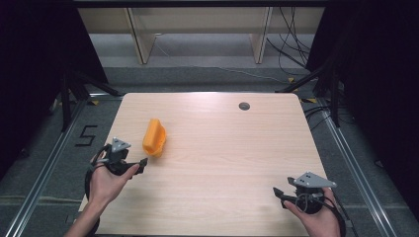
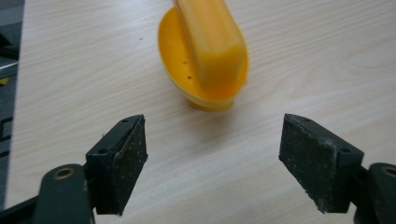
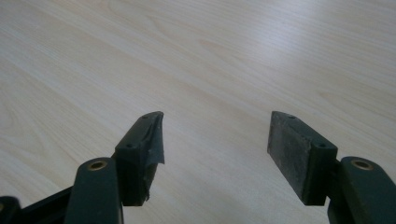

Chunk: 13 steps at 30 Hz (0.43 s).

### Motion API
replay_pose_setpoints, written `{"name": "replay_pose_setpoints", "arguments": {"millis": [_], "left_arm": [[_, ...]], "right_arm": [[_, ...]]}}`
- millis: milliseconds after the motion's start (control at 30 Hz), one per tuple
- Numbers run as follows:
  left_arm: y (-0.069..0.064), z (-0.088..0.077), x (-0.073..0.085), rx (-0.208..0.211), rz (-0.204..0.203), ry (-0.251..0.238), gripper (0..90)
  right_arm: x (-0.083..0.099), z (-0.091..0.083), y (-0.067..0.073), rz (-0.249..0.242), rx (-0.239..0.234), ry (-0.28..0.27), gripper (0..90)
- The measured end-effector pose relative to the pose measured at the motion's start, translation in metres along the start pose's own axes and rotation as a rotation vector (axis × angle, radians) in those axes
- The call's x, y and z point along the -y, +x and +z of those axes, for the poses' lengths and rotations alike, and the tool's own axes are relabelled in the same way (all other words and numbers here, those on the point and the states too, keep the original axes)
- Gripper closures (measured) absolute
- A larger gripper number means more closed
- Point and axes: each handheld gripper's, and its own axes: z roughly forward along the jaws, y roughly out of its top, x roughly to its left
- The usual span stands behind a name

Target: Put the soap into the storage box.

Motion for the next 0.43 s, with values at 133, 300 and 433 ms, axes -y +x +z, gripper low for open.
{"name": "replay_pose_setpoints", "arguments": {"millis": [133, 300, 433], "left_arm": [[-0.008, 0.002, 0.03, 0.07, -0.023, -0.047, 23.5], [-0.014, 0.008, 0.058, 0.135, -0.107, -0.036, 24.1], [-0.014, 0.013, 0.057, 0.161, -0.112, -0.061, 24.2]], "right_arm": [[0.0, -0.001, 0.0, -0.017, 0.021, -0.002, 36.6], [-0.001, -0.003, 0.002, 0.009, 0.014, -0.003, 36.6], [-0.001, -0.001, -0.001, -0.029, 0.026, -0.02, 36.7]]}}
